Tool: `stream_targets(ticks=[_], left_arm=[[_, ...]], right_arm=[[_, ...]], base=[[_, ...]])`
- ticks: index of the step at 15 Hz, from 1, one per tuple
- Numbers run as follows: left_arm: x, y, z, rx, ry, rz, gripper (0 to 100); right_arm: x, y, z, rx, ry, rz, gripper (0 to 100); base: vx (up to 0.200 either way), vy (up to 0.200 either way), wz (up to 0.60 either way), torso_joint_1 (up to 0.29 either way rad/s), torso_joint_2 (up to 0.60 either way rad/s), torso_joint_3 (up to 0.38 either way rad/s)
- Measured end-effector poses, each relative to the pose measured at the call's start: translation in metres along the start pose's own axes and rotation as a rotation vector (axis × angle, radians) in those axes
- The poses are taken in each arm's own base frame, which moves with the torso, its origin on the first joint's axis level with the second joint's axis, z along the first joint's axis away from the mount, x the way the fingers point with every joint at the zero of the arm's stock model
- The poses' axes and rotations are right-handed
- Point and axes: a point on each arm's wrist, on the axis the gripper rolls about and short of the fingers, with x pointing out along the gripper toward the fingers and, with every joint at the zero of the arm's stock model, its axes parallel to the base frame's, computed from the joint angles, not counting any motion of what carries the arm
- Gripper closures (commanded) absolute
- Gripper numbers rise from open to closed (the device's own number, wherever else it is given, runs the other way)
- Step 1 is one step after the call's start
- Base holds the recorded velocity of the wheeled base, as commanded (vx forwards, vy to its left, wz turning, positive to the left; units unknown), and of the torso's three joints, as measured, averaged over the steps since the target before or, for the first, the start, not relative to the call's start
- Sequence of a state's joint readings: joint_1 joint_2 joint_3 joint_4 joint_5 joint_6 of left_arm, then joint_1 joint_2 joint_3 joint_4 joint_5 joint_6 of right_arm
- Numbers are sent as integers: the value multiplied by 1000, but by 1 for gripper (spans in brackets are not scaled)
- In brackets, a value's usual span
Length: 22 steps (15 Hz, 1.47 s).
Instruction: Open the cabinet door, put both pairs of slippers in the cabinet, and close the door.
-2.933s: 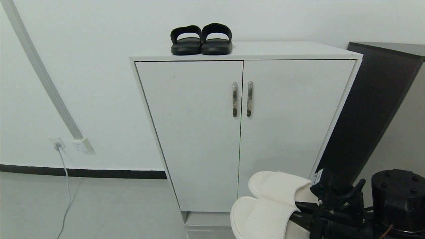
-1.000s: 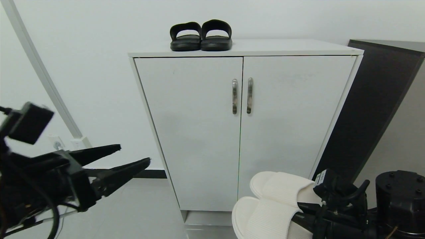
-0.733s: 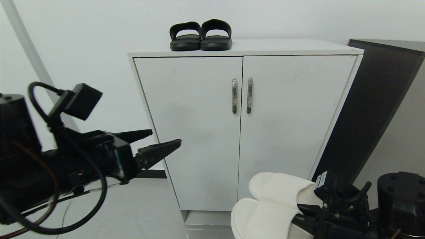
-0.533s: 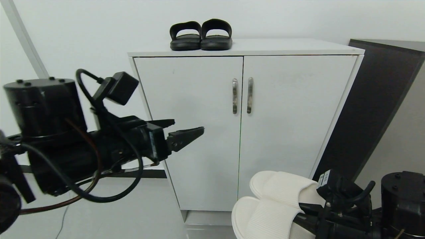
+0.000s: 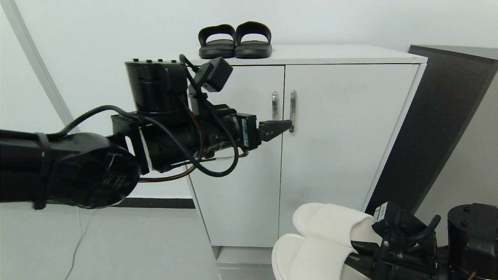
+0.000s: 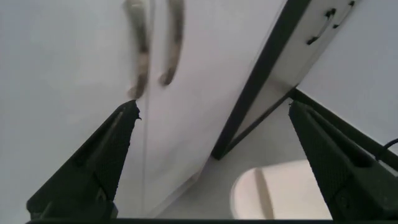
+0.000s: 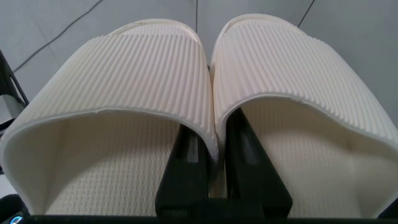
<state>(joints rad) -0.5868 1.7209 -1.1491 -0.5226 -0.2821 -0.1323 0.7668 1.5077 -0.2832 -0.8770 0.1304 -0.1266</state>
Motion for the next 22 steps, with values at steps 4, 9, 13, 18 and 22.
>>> stream_targets(ticks=[4, 9, 13, 18, 22], left_arm=[[35, -8, 22, -56, 17, -85, 0], [65, -6, 29, -149, 25, -144, 0], [75, -2, 26, -168, 26, -136, 0], [77, 0, 25, -167, 20, -97, 0], [79, 3, 24, -168, 16, -71, 0]], right_arm=[[0, 3, 0, -6, 1, 12, 100], [0, 3, 0, -6, 1, 11, 100], [0, 3, 0, -6, 1, 11, 100], [0, 3, -1, -6, 3, 11, 100], [0, 3, -1, -7, 4, 12, 100]], base=[[0, 0, 0, 0, 0, 0], [0, 0, 0, 0, 0, 0], [0, 0, 0, 0, 0, 0], [0, 0, 0, 0, 0, 0], [0, 0, 0, 0, 0, 0]])
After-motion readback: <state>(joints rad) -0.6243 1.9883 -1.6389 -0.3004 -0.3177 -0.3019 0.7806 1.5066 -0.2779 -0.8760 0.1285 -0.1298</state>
